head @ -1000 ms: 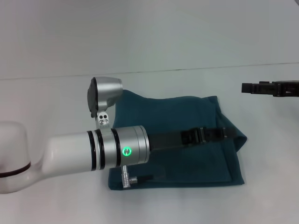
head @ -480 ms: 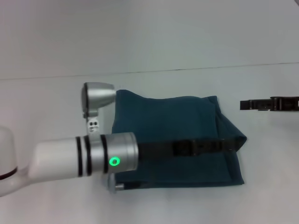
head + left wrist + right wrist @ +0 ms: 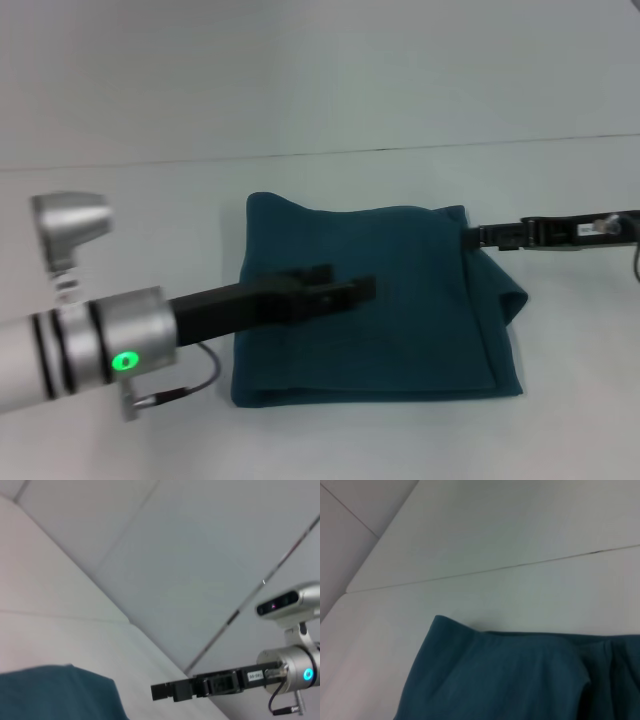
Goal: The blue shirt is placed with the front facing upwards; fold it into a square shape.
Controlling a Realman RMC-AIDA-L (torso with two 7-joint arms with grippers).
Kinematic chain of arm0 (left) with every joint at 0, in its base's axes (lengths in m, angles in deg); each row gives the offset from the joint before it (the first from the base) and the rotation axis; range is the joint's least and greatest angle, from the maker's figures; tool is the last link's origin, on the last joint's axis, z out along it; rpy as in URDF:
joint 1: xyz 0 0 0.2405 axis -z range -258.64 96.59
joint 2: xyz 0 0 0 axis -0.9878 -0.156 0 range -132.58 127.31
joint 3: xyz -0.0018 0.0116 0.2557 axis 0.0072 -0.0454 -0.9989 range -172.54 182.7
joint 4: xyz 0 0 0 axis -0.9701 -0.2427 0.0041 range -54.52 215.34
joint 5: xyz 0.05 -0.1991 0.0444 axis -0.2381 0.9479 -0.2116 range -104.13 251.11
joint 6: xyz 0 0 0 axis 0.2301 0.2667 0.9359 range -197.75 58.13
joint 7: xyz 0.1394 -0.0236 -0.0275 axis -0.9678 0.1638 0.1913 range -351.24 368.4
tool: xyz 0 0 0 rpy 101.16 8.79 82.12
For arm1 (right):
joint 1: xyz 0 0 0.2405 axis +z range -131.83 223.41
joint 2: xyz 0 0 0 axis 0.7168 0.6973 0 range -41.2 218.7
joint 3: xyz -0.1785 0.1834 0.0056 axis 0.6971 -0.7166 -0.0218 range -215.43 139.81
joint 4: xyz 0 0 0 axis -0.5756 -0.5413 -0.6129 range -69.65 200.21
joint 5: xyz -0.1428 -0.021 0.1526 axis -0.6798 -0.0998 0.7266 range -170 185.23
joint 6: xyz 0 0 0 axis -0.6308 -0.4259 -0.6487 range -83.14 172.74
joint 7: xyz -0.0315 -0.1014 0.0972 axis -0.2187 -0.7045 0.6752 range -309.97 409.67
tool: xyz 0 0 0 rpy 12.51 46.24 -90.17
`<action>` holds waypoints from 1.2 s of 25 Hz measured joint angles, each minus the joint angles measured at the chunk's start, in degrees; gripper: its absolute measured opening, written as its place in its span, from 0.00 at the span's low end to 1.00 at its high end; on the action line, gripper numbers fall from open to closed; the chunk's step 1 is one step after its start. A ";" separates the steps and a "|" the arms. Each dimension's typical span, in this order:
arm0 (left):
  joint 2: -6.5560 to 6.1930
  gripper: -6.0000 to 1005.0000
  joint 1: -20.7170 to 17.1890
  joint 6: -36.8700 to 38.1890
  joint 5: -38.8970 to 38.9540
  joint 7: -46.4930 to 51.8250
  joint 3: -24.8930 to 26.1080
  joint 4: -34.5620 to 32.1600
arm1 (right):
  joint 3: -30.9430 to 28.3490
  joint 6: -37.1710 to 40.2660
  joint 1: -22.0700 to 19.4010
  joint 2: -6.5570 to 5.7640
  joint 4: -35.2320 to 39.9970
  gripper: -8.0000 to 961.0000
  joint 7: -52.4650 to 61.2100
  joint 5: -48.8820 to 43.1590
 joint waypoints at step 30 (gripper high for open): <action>-0.26 0.92 -2.33 4.73 -6.71 -2.53 10.59 -1.79 | 1.38 -21.35 4.92 6.69 -7.30 0.95 -4.12 7.32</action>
